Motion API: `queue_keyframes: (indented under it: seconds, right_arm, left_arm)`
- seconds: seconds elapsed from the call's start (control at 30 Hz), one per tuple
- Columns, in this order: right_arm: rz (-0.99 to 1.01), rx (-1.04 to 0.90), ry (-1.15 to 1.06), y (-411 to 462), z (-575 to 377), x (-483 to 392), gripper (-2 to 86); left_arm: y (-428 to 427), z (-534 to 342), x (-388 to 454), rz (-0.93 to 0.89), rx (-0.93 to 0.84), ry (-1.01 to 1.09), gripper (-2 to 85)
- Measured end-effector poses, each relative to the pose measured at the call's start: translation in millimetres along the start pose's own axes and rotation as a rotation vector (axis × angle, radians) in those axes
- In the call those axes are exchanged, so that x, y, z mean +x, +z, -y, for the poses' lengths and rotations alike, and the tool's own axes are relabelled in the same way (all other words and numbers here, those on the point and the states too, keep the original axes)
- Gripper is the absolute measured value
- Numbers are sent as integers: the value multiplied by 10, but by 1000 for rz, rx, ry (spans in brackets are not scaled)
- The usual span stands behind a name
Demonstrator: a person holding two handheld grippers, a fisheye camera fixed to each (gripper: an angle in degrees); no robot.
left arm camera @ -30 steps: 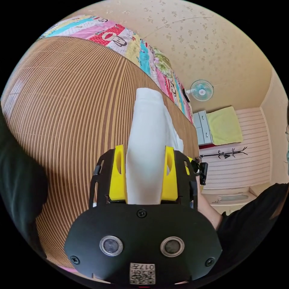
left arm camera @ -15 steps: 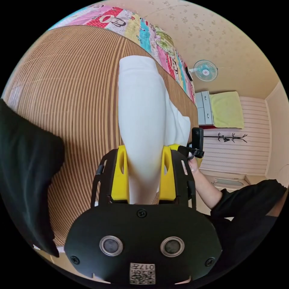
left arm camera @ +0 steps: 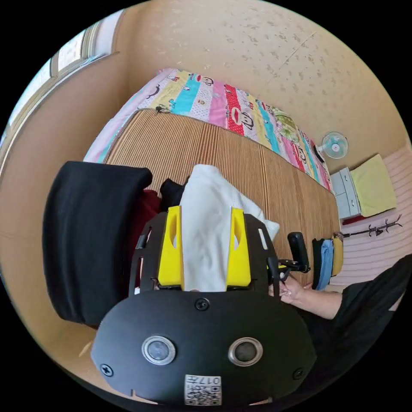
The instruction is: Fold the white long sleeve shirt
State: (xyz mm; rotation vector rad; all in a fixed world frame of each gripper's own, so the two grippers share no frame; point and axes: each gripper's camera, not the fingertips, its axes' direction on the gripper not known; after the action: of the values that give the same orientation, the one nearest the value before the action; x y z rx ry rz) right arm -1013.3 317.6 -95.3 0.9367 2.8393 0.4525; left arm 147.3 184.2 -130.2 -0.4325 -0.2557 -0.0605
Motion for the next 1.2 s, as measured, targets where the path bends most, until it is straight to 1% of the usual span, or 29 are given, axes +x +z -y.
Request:
queue_keyframes:
  seconds: [0.07,0.1,0.17,0.23,0.3,0.37,0.43,0.53,0.6,0.67,0.73,0.77,0.9,1.0,1.1,1.17,1.2]
  right_arm:
    - [-25,0,25,-139,-248,104,181]
    - [-11,26,54,-258,-414,205,194]
    - [17,89,91,-406,-596,356,216]
    - [52,106,119,-402,-609,557,250]
    - [83,114,112,-312,-480,655,271]
    - [109,134,106,-206,-291,727,287]
    - [170,153,99,-23,13,774,307]
    - [135,137,89,243,328,726,313]
    - [52,110,107,298,411,717,272]
    - [51,107,104,210,398,749,221]
    - [91,89,159,9,251,882,186]
    - [92,84,182,-67,201,903,179]
    - [-48,36,138,-712,-188,783,157]
    - [-108,-35,112,-1153,-413,825,155]
    - [-159,-56,133,-1522,-587,937,158]
    - [-178,-15,127,-1693,-719,934,159]
    - [-165,4,136,-1758,-810,948,159]
  left_arm:
    - [506,-308,135,43,-128,24,162]
    - [562,-396,179,62,-108,42,162]
    - [589,-674,349,222,29,114,152]
    - [574,-681,434,285,35,151,138]
    - [501,-577,472,309,7,160,136]
    - [389,-420,382,260,-32,138,135]
    - [269,-337,232,193,-35,99,135]
    - [125,-256,-20,145,-32,63,134]
    - [132,-223,-94,146,-55,73,132]
    - [148,-225,-129,48,-64,11,126]
    - [96,-317,-103,-55,-35,-83,125]
    - [46,-400,-9,-112,-21,-96,125]
    - [-136,-505,355,-166,-90,-44,123]
    - [-345,-522,333,-184,-8,-55,136]
    - [-210,-407,165,-315,-74,-90,146]
    - [-223,-382,343,-428,-71,-10,138]
    - [-228,-394,426,-437,-77,13,134]
